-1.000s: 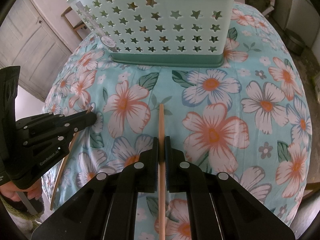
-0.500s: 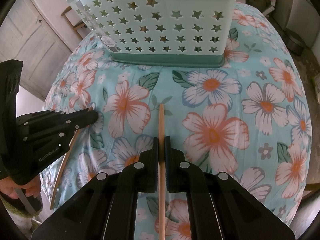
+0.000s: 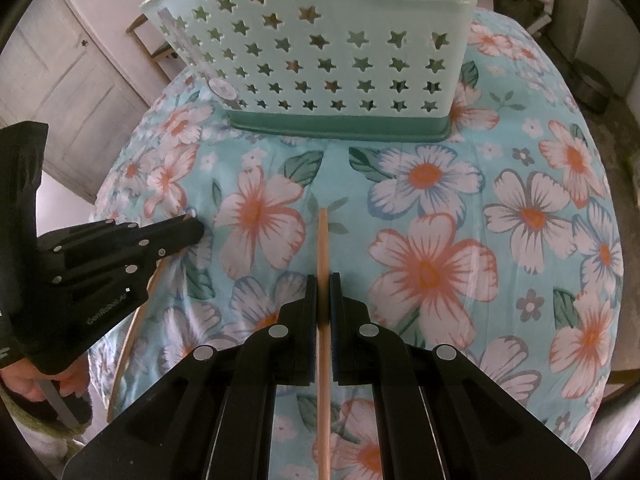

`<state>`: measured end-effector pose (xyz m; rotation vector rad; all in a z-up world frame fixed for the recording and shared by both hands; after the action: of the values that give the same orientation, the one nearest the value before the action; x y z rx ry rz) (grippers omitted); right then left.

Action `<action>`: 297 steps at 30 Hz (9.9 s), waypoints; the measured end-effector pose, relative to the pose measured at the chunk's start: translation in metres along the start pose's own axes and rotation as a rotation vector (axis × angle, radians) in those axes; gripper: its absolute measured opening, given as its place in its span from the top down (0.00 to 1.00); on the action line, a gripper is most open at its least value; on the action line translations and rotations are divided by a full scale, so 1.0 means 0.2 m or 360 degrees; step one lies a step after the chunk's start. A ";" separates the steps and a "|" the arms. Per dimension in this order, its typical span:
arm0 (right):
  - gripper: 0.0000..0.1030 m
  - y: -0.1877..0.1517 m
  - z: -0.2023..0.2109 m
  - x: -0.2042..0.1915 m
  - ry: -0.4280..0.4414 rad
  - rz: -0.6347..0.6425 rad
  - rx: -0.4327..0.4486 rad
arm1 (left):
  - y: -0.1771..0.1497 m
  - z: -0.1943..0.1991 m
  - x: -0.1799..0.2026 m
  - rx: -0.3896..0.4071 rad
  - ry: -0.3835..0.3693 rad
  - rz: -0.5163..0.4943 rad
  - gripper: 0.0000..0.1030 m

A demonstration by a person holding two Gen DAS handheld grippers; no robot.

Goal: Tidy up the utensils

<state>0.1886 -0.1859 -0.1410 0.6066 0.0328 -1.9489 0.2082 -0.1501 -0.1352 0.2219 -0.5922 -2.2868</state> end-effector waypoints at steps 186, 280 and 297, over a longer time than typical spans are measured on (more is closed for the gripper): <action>0.11 0.13 0.74 0.09 -0.0272 -0.0061 0.0806 | 0.01 0.66 -0.20 0.0390 0.0708 0.0275 0.06; 0.11 0.16 0.73 0.12 -0.0359 -0.0085 0.0808 | -0.15 0.73 -0.46 0.0318 0.0829 0.0536 0.06; 0.11 0.16 0.73 0.12 -0.0358 -0.0085 0.0806 | -0.15 0.71 -0.44 0.0311 0.0824 0.0534 0.06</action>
<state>0.1498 -0.2627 -0.0157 0.7112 -0.6057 -2.0756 0.2043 -0.0192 -0.0259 0.7265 -0.5299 -1.7512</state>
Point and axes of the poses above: each gripper's, at about its wrist camera, not at the fingertips, and z roughly against the way its jaws point, x to its right, y to its top, the point moved 10 cm from there along -z, roughly the way its jaws point, and after that the axes turned 12 degrees about -z, right-handed, at the moved point
